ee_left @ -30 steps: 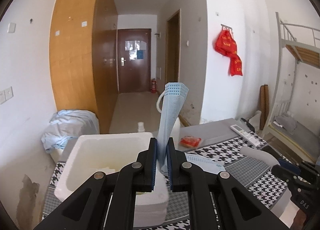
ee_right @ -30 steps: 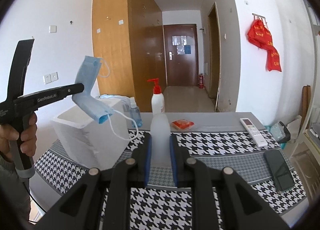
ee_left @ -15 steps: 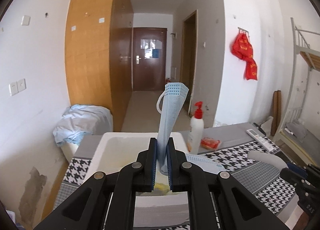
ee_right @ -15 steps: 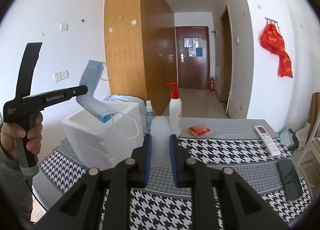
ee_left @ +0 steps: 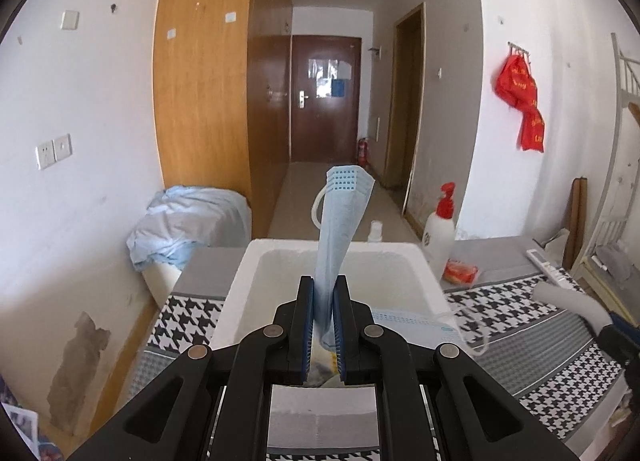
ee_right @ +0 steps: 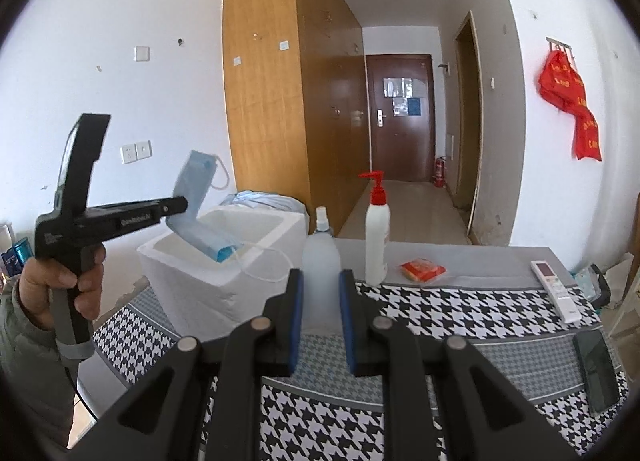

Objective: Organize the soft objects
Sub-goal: 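Open the left tool to drop the mask packet into the foam box, then lower the white stick into the foam box and open the right tool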

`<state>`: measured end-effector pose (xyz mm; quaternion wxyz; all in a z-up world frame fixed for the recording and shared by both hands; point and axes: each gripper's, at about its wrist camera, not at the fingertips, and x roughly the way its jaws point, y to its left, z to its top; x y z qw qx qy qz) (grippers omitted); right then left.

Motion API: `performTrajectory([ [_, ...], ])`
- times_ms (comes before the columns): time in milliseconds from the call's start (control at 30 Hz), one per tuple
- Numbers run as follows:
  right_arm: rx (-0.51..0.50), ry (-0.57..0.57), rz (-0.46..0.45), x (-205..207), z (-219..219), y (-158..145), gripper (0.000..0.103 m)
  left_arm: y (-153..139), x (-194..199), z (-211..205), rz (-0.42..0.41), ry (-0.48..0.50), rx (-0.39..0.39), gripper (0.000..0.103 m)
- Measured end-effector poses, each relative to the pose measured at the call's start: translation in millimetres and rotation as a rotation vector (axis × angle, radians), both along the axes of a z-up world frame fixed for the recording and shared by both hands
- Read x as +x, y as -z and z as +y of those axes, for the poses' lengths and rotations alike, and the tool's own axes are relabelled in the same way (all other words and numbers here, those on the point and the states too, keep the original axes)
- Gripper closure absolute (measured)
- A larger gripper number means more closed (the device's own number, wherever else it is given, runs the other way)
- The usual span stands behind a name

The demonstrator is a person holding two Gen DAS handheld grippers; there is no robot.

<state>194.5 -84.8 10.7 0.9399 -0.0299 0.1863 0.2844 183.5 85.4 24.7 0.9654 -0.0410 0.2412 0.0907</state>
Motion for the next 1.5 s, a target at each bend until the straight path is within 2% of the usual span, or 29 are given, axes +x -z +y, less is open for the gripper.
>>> performTrajectory([
  [267, -0.011, 0.009, -0.003, 2, 6, -2, 0.082, 12, 10, 14, 0.039, -0.012, -0.022, 0.093],
  [333, -0.011, 0.01, 0.0, 2, 8, -2, 0.082, 14, 12, 16, 0.052, -0.008, -0.026, 0.089],
  [367, -0.012, 0.01, 0.002, 4, 9, -1, 0.082, 14, 12, 16, 0.054, -0.009, -0.025, 0.08],
  [400, -0.014, 0.01, 0.002, 4, 10, -1, 0.082, 15, 12, 18, 0.053, -0.01, -0.028, 0.068],
  [467, -0.018, 0.006, 0.004, 4, 13, 0, 0.082, 15, 10, 21, 0.045, -0.011, -0.044, 0.052],
  [500, -0.021, 0.005, 0.004, 5, 15, 0, 0.082, 15, 8, 23, 0.04, -0.008, -0.055, 0.046],
  [633, -0.026, -0.005, 0.003, 6, 20, 0, 0.082, 12, 1, 22, 0.022, 0.002, -0.051, 0.035],
  [700, -0.029, -0.009, 0.003, 7, 24, -1, 0.082, 10, -5, 21, 0.005, -0.002, -0.04, 0.02],
  [833, -0.029, -0.024, -0.002, 8, 32, -3, 0.082, 5, -13, 23, -0.015, -0.005, -0.036, 0.017],
  [900, -0.026, -0.032, -0.002, 8, 37, -4, 0.082, 4, -18, 25, -0.025, -0.012, -0.03, 0.009],
  [967, -0.026, -0.041, -0.006, 8, 41, -5, 0.082, 2, -24, 27, -0.034, -0.015, -0.02, 0.007],
  [1500, -0.042, -0.107, -0.01, 5, 77, -12, 0.082, 4, -55, 47, -0.057, -0.066, -0.013, 0.003],
])
